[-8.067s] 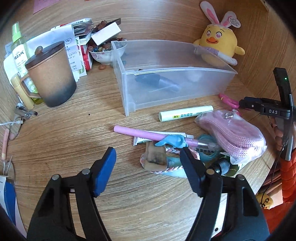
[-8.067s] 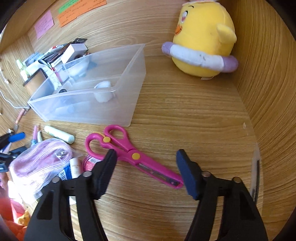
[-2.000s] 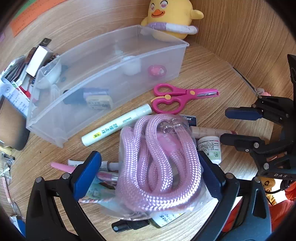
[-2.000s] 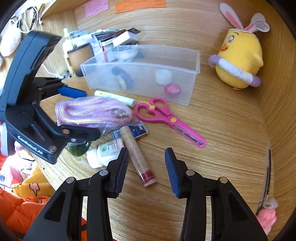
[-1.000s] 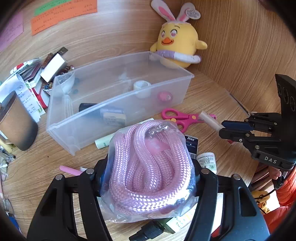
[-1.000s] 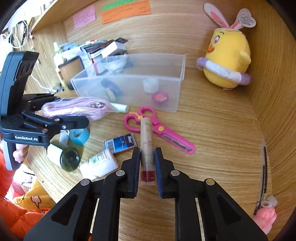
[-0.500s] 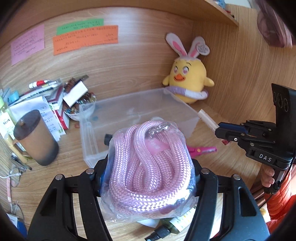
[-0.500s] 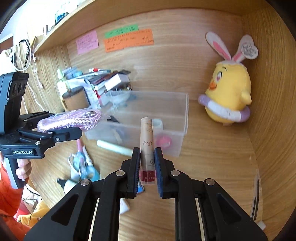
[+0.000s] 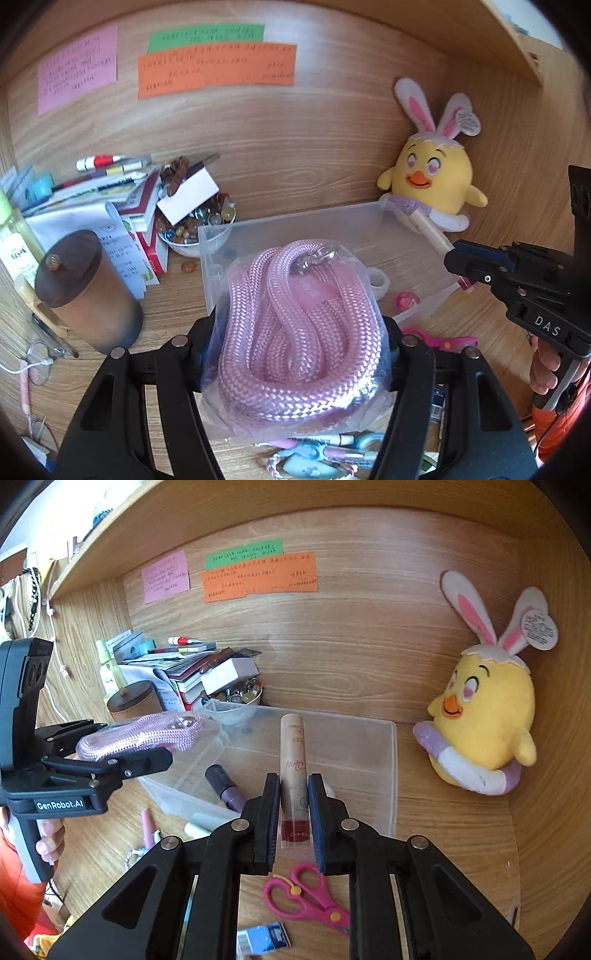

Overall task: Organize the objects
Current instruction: 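Lower the pink rope and lip balm tube into the box and release both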

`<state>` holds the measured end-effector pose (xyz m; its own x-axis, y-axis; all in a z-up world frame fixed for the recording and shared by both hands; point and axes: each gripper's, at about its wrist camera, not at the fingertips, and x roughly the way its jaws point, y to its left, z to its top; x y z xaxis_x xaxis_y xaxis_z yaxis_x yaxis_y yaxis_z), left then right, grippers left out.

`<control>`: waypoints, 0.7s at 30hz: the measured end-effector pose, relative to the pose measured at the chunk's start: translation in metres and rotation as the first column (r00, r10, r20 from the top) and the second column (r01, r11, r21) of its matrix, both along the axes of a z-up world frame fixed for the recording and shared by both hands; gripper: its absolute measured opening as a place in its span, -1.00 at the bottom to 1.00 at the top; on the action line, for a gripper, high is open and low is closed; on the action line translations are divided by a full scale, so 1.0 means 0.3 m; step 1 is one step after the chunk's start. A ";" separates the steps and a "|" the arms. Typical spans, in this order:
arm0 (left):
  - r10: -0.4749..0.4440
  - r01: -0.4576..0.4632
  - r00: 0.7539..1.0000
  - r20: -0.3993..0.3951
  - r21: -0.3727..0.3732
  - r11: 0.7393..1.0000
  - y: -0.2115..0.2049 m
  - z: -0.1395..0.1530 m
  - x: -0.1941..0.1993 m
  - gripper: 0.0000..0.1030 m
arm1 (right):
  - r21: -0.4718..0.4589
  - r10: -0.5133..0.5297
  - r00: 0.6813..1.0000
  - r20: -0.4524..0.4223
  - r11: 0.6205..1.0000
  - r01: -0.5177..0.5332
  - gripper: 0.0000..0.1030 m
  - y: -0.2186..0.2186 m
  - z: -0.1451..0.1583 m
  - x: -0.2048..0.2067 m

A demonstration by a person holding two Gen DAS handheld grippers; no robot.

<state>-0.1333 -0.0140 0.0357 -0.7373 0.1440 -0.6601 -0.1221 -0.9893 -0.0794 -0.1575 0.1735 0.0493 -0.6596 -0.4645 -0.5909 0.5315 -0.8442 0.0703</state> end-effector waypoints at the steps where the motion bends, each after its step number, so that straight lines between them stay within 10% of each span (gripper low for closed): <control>1: 0.005 -0.005 1.000 0.013 0.004 1.000 -0.005 -0.009 -0.015 0.24 | 0.002 0.002 1.000 0.010 1.000 -0.002 -0.73 -0.012 -0.005 -0.016; 21: -0.023 0.022 0.988 0.152 0.009 1.000 0.025 -0.121 -0.199 0.25 | 0.110 0.041 0.985 0.170 0.992 -0.061 -0.73 -0.183 -0.164 -0.220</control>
<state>-0.1928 -0.0066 -0.0007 -0.6246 0.1644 -0.7634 -0.1306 -0.9858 -0.1055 -0.2234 0.1185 0.0000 -0.5240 -0.4180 -0.7421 0.5627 -0.8239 0.0667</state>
